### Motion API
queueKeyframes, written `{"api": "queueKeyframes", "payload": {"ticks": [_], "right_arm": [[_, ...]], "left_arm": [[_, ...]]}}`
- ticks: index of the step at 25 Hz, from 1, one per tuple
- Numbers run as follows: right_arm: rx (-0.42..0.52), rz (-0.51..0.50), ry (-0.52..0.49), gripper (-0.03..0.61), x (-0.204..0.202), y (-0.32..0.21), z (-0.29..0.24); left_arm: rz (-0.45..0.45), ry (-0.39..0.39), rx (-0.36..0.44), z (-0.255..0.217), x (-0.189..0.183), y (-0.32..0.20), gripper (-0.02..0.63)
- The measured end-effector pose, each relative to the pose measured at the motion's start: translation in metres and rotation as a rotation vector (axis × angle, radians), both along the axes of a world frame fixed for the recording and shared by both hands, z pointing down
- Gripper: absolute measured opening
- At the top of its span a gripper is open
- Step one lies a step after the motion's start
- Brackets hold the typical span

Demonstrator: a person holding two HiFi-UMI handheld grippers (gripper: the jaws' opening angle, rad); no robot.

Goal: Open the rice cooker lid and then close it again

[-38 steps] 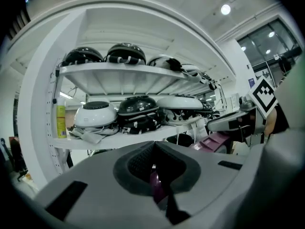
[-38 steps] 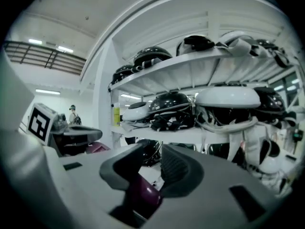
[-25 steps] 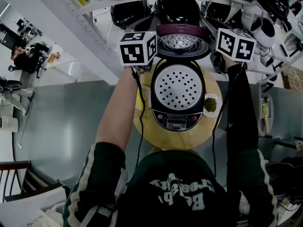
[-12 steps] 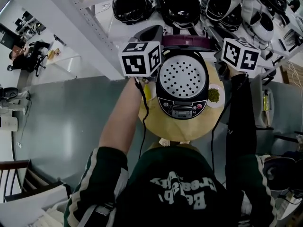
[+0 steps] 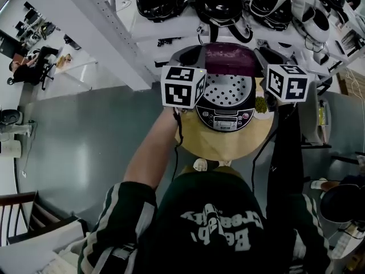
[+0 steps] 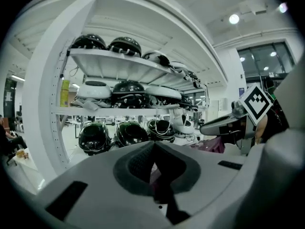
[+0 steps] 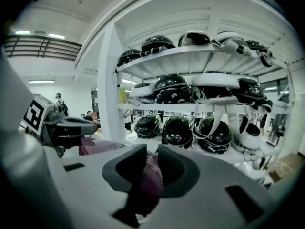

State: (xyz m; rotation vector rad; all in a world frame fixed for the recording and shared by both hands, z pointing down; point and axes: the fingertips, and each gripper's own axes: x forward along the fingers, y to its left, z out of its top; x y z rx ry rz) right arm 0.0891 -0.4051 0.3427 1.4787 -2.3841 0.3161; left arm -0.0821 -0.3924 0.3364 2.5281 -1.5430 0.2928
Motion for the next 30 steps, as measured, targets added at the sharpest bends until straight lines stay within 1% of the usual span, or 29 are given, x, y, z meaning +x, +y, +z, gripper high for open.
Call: {"api": "queueKeyframes", "payload": {"ticks": [3,8,13,21,26,30], "right_arm": [[-0.024,-0.004,0.040,0.074,-0.001,0.013,0.020],[-0.052,-0.013,0.110,0.064,-0.004,0.030,0.049],[-0.074,-0.007,0.096,0.057,-0.003,0.044,0.070],[-0.126,-0.014,0.085,0.031,-0.004,0.060,0.102],[-0.156,-0.024,0.093,0.005,-0.008,0.067,0.116],[-0.175,-0.027,0.097,0.005,-0.008,0.070,0.126]], "left_arm": [[0.017,-0.026,-0.035,0.020,0.002,0.009,0.000],[0.037,-0.040,-0.071,0.050,0.004,0.025,0.000],[0.060,-0.032,-0.106,0.073,0.006,0.039,0.000],[0.069,-0.025,-0.157,0.108,0.007,0.052,0.000],[0.072,-0.007,-0.183,0.123,0.007,0.058,0.000],[0.073,-0.011,-0.197,0.133,0.008,0.061,0.000]]}}
